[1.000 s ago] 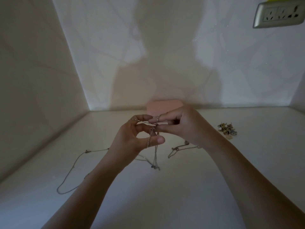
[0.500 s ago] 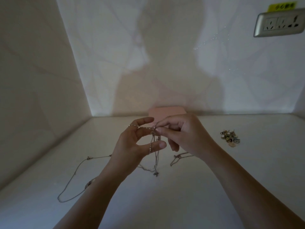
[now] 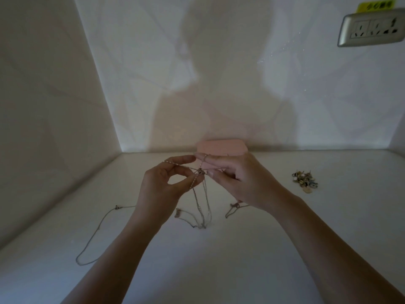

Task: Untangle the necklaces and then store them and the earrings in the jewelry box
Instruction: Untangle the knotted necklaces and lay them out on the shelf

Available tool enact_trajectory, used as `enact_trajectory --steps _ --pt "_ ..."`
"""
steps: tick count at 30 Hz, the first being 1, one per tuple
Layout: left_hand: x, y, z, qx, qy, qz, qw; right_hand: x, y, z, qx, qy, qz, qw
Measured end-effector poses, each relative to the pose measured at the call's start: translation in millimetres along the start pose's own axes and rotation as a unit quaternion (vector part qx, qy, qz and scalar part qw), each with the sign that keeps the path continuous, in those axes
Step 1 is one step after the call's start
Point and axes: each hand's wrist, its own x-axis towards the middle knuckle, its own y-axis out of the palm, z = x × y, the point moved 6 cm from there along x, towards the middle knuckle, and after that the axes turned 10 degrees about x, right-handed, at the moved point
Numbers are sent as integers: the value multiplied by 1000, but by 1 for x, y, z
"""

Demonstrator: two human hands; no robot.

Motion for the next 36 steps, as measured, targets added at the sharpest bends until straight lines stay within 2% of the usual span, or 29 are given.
enact_trajectory --steps 4,9,14,18,22,28,31,36 --pt "2 -1 1 7 -5 13 1000 -1 -6 7 -57 -26 -39 997" --pt "3 4 7 -25 -21 52 998 0 -7 10 -14 -80 -82 993" --pt "1 7 6 -66 -11 70 995 -2 -5 17 -27 -108 -83 990" --pt "0 16 9 -98 -29 124 987 -3 -5 22 -33 -139 -106 984" --pt "2 19 15 -92 -40 142 985 -4 -1 22 31 -120 -92 988" --pt "-2 25 8 -143 -28 171 974 -4 -6 13 202 -16 -118 972" --pt "-1 23 6 -170 -20 151 974 -1 -1 12 183 -16 -111 977" --pt "4 18 8 -193 -10 138 972 -1 2 14 199 11 -17 980"
